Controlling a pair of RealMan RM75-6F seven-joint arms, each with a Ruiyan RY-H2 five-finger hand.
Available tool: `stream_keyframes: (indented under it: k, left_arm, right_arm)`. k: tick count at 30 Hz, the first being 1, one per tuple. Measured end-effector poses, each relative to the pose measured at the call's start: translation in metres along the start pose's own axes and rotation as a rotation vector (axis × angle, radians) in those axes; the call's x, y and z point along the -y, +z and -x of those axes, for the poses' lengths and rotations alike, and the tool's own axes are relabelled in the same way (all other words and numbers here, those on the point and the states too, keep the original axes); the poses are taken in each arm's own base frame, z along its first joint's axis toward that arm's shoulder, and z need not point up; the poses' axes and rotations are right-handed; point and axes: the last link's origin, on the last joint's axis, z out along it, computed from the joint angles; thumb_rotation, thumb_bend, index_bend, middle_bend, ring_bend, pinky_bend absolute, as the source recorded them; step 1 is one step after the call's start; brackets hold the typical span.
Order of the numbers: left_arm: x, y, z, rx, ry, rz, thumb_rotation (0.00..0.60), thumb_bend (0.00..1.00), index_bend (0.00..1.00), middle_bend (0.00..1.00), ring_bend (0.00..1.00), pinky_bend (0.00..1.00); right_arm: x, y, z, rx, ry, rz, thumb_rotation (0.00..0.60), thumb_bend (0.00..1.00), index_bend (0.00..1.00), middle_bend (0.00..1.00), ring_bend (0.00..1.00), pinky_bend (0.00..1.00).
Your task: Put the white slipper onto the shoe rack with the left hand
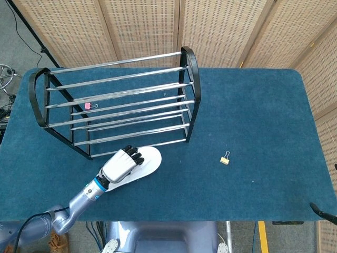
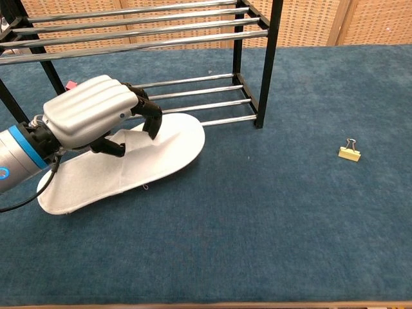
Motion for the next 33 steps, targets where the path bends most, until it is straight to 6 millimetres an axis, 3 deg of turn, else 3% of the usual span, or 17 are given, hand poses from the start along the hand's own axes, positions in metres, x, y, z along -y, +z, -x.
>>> stream_keyframes:
  k: [15, 33]
  left_arm:
    - [0.030, 0.015, -0.001, 0.082, -0.023, -0.176, 0.600, 0.53, 0.68, 0.58, 0.41, 0.45]
    - [0.056, 0.050, 0.007, 0.074, 0.004, -0.319, 0.600, 0.56, 0.68, 0.59, 0.42, 0.45]
  right_arm:
    - [0.002, 0.001, 0.001, 0.001, -0.009, -0.007, 0.600, 0.00, 0.00, 0.00, 0.00, 0.00]
    - [-0.001, 0.007, 0.004, 0.015, 0.003, 0.008, 0.600, 0.00, 0.00, 0.00, 0.00, 0.00]
